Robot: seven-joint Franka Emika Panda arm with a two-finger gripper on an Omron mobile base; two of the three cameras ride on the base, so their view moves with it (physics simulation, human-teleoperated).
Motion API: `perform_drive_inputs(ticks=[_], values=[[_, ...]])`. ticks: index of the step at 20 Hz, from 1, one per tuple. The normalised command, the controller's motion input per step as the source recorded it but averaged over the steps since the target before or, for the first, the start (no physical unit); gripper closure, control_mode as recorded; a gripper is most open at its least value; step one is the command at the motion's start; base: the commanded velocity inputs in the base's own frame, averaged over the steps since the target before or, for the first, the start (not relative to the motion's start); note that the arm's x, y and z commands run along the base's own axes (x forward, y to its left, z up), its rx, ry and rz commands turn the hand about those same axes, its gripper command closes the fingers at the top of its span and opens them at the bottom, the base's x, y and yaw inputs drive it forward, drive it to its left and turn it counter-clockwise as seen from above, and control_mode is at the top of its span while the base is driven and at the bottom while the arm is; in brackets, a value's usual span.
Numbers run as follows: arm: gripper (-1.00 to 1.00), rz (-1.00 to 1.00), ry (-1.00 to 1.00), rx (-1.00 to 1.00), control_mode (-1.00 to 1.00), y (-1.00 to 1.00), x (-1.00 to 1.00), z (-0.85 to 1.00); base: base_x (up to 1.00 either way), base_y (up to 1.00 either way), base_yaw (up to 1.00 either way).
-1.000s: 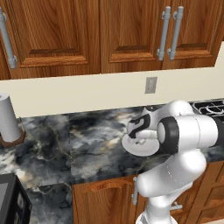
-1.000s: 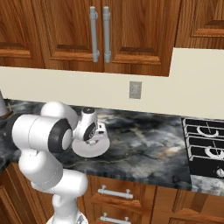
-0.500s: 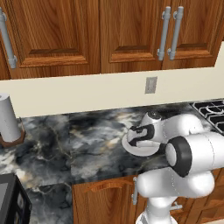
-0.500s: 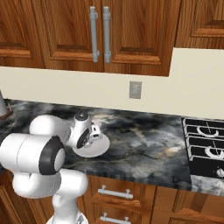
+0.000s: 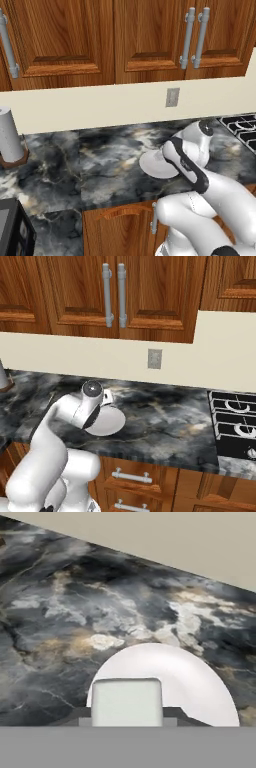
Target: Pick up the marshmallow and place it in the cup of hot chocolate on the dining counter.
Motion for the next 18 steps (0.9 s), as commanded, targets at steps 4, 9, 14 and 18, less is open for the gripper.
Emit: perform_drive_inputs(ticks=[4, 9, 14, 18], values=[[1.00, 0.22, -0.21, 0.27, -1.00, -0.20, -0.31, 0.59, 0.00, 0.00, 0.00], [1.00, 0.25, -0.23, 0.29, -1.00, -0.21, -0.18, 0.50, 0.00, 0.00, 0.00], [1.00, 0.35, -0.25, 0.25, -1.00, -0.25, -0.09, 0.39, 0.00, 0.00, 0.00], [1.00, 0.38, -0.19, 0.22, -1.00, -0.20, -0.10, 0.39, 0.00, 0.00, 0.00]])
